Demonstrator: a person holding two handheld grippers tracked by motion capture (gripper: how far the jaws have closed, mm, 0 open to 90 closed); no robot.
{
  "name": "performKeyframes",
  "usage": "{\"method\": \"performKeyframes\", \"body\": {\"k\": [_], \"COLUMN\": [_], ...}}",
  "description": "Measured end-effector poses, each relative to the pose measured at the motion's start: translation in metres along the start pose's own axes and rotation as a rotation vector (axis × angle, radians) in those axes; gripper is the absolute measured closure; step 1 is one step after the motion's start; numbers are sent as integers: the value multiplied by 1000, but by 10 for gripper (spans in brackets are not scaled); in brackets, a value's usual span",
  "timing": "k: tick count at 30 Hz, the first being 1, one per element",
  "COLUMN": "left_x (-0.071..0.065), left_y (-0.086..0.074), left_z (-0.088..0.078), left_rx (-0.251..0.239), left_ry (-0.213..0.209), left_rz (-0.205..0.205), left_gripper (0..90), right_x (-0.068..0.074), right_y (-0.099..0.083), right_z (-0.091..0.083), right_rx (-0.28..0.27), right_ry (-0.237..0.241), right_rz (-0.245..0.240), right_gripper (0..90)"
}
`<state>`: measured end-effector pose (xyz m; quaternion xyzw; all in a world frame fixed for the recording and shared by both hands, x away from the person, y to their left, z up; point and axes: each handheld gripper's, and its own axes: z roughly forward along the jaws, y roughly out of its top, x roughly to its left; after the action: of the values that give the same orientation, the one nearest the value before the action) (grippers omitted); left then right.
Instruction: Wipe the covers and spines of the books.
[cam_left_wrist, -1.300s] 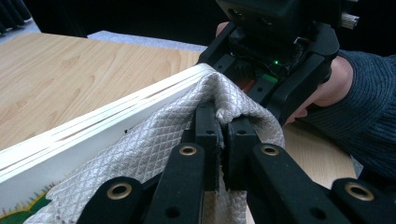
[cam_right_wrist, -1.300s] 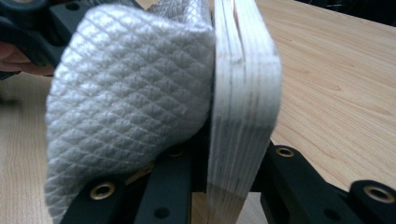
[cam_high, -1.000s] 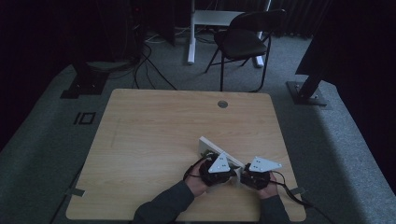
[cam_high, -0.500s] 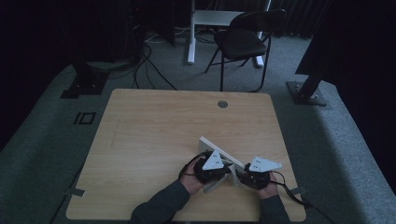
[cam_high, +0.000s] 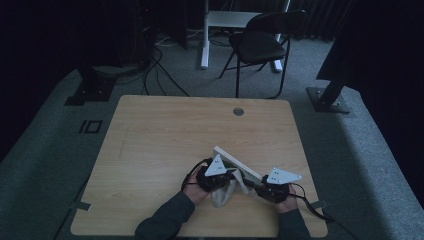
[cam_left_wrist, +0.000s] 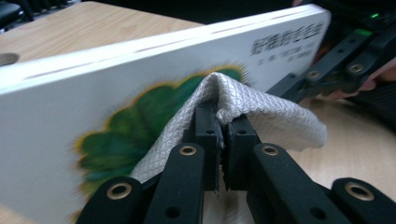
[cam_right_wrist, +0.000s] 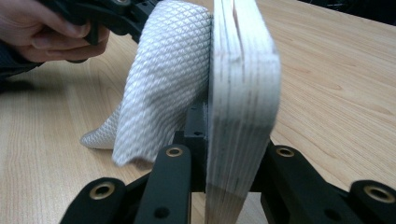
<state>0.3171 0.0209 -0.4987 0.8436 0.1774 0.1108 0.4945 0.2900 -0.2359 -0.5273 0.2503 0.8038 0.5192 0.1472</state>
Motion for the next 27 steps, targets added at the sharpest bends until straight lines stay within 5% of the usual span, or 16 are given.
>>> {"method": "performKeyframes", "body": {"k": [27], "left_x": [52], "left_y": [-19], "left_z": [-33], "left_rx": [34], "left_ry": [169], "left_rz": [-69], "left_gripper": [864], "right_x": [0], "right_y": [0], "right_z": [0], "right_rx": [0], "right_ry": [1], "right_rz": [-4], "right_gripper": [775]}}
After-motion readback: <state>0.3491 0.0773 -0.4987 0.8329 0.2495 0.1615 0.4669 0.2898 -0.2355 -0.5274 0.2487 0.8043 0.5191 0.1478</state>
